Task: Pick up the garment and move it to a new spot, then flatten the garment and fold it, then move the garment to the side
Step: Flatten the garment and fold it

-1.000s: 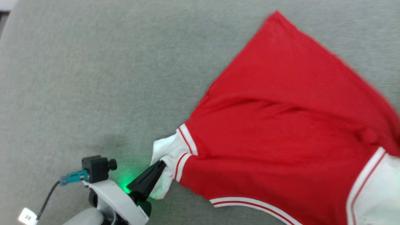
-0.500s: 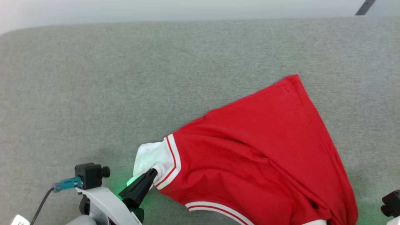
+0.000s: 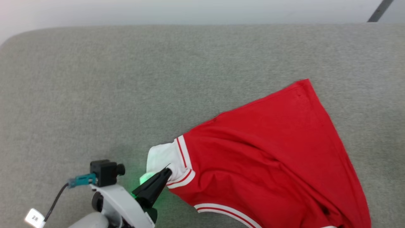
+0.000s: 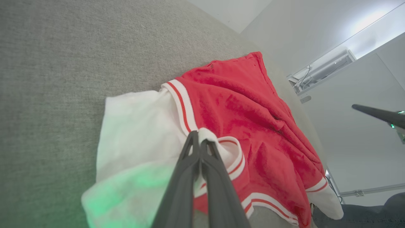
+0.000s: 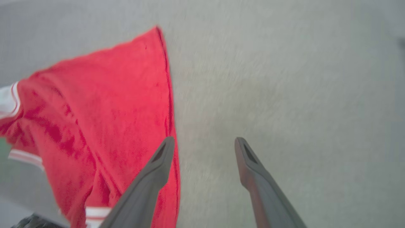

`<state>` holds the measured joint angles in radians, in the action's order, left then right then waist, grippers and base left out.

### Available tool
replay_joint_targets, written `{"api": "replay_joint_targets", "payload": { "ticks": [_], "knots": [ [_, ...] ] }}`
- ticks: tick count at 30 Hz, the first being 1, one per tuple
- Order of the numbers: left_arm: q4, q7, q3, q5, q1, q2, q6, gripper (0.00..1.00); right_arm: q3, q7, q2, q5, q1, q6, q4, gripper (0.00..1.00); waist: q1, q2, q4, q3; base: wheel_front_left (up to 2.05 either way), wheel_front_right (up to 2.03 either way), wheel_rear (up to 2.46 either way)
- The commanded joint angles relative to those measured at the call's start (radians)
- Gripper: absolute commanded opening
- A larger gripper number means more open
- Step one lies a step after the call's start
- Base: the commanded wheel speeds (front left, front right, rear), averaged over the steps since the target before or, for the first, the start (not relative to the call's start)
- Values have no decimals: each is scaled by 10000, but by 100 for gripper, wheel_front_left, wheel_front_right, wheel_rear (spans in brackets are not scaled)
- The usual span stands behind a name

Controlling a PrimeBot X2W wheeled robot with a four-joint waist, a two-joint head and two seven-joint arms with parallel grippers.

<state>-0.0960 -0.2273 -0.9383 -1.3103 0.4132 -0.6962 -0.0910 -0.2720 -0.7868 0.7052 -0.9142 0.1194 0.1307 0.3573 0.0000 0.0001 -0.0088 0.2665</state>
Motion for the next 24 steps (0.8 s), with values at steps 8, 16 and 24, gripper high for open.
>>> {"api": "replay_joint_targets", "payload": {
  "ticks": [8,16,24],
  "knots": [
    [-270,10,-92,314,711,666,-191,0,2363,220,-51,1315,-4087,0,-1107,100,0,-1,888,1020,0,0,0],
    [-675,-71,-185,396,1203,1199,-343,0,5497,0,82,2219,-7582,0,-4131,100,0,-1,1501,1810,0,0,0],
    [-1167,-154,-317,326,1541,1601,-390,0,8327,150,544,1995,-8679,3,-5946,87,0,-1,1879,2091,0,0,0]
  ]
}}
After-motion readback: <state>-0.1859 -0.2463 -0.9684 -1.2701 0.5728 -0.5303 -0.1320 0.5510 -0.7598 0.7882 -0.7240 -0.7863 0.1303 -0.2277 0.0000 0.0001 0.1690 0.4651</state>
